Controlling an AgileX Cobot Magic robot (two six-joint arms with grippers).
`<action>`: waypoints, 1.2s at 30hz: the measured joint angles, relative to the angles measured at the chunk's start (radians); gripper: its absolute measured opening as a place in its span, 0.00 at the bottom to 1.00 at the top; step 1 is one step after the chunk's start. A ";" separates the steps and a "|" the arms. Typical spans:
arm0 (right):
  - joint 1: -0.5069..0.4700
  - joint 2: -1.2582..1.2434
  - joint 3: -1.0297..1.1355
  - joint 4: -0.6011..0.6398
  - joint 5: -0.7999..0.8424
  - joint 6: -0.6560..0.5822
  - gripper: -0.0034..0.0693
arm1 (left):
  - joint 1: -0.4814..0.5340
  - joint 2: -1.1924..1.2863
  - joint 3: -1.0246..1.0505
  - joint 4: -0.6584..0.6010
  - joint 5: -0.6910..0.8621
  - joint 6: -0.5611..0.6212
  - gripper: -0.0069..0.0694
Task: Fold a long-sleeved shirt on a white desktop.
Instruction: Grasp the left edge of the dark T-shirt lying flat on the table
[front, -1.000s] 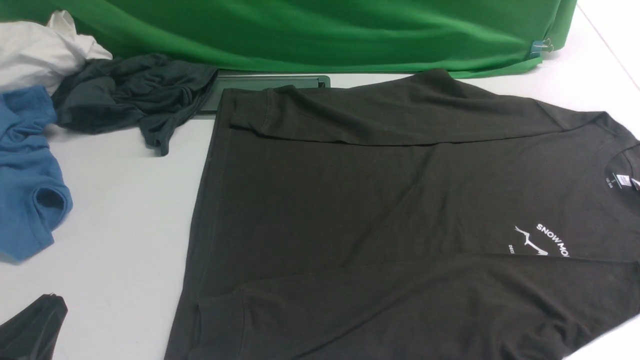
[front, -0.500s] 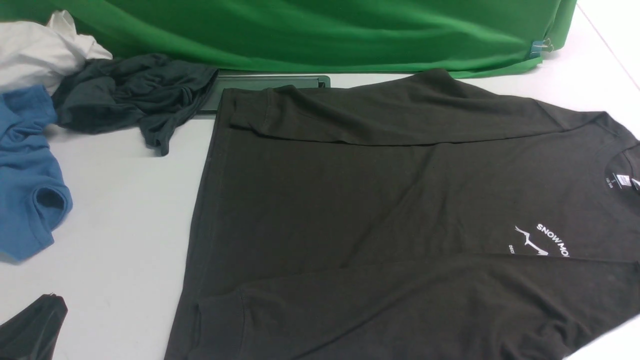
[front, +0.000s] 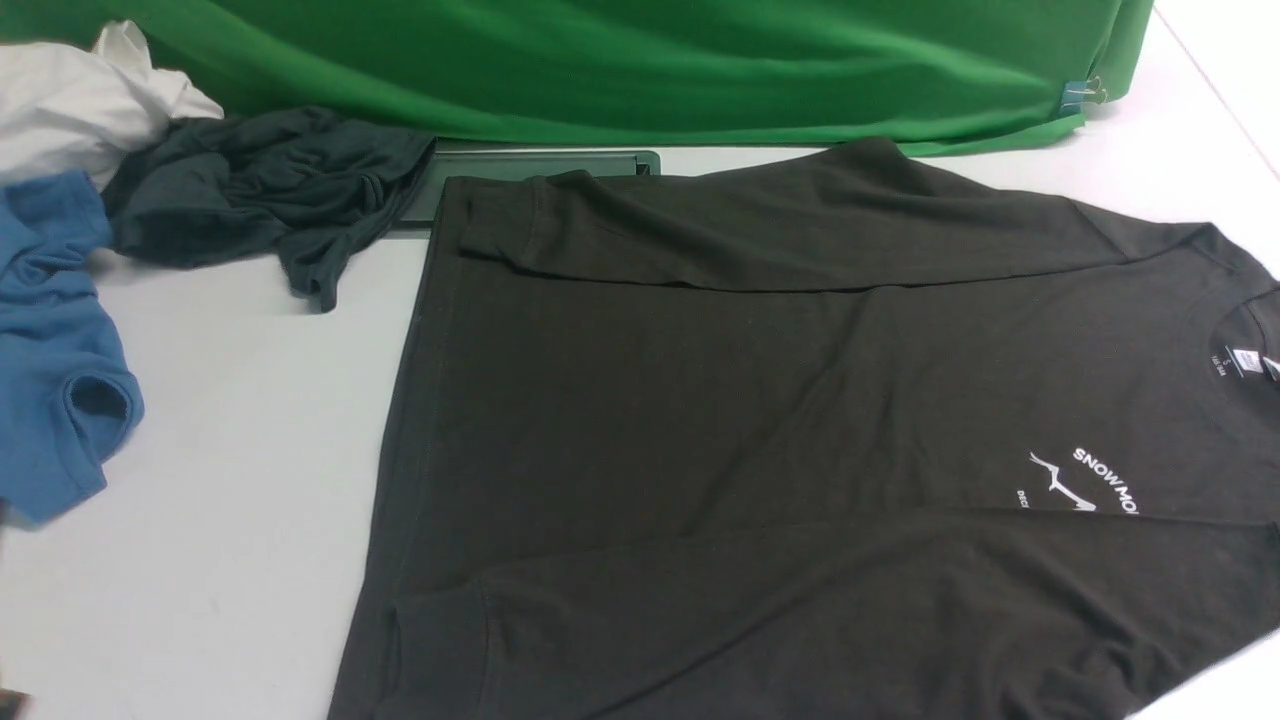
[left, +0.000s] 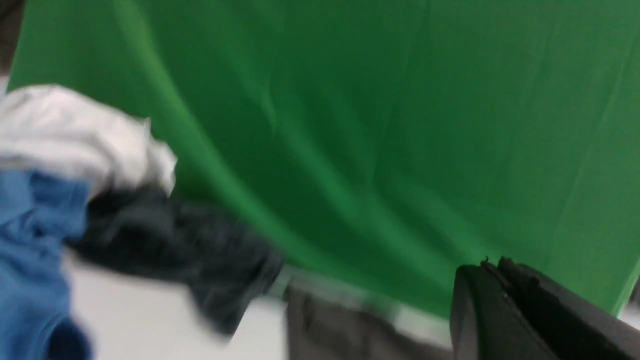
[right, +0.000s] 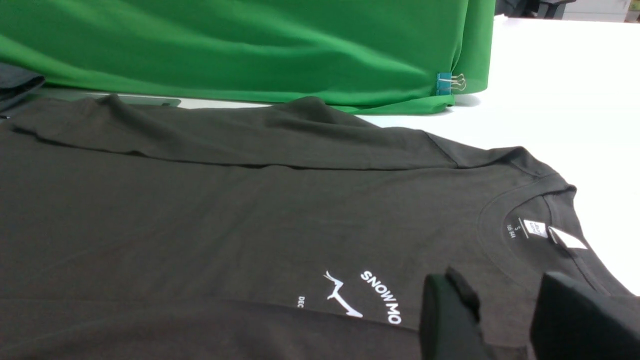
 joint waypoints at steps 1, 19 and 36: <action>0.000 0.000 0.000 0.000 0.000 0.000 0.38 | -0.001 0.000 0.000 -0.003 -0.027 -0.035 0.12; 0.000 0.000 0.000 0.000 0.000 0.000 0.38 | -0.449 0.665 -0.672 0.056 0.898 0.230 0.12; 0.000 0.000 0.000 0.000 0.000 0.000 0.38 | -0.482 1.168 -0.754 0.037 0.927 0.449 0.12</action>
